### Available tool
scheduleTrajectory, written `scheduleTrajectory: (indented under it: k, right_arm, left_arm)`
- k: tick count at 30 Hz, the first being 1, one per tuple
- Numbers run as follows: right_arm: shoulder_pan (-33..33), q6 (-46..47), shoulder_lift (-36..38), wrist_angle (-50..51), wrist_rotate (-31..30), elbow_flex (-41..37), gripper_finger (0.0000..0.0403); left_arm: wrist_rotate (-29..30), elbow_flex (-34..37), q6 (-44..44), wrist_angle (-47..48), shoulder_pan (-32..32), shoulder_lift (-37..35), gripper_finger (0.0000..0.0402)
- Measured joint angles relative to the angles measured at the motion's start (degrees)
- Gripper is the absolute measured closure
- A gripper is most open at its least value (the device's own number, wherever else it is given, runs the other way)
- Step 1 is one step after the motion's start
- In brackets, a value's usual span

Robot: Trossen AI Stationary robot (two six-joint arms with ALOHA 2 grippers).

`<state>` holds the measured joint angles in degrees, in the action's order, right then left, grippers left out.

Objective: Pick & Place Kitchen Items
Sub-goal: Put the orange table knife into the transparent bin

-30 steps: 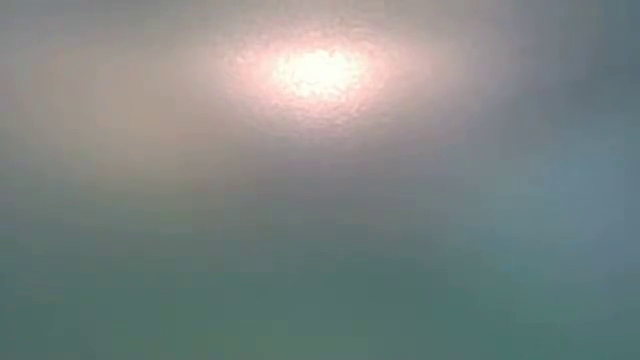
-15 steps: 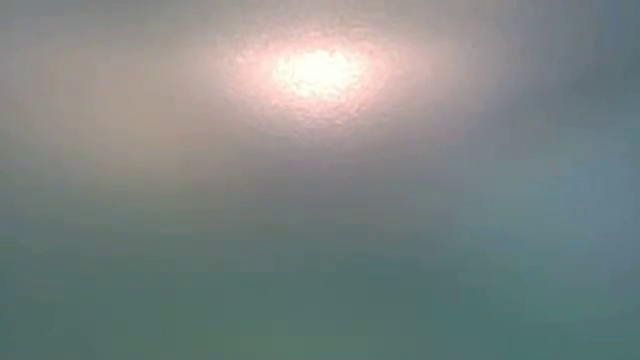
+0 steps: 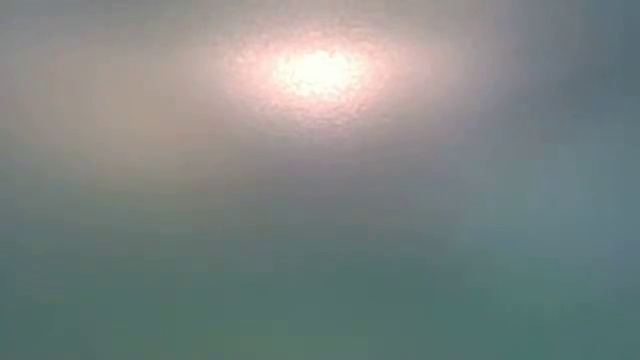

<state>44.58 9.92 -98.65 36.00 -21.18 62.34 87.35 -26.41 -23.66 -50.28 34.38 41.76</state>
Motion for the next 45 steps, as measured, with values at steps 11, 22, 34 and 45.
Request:
scheduleTrajectory:
  k: [11, 22, 34, 45]
  right_arm:
    - [-0.68, -2.56, 0.0, 2.09, -2.63, 1.86, 0.0236]
    - [-4.83, 36.98, 0.0, 10.29, 6.66, 9.81, 0.0236]
    - [-11.37, 61.98, -0.96, 14.72, 19.69, 16.09, 0.0235]
    - [-10.29, 80.67, -7.43, 15.59, 26.49, 16.07, 0.0235]
  left_arm:
    - [-0.02, 0.0, -0.02, 0.0, 0.01, 0.0, 0.0121]
    - [-0.02, 0.0, -0.04, 0.05, 0.01, -0.02, 0.0121]
    - [-0.04, 0.0, -0.07, 2.17, 0.01, 0.0, 0.0121]
    - [-0.16, 0.0, -1.14, 2.5, 0.01, -0.03, 0.0121]
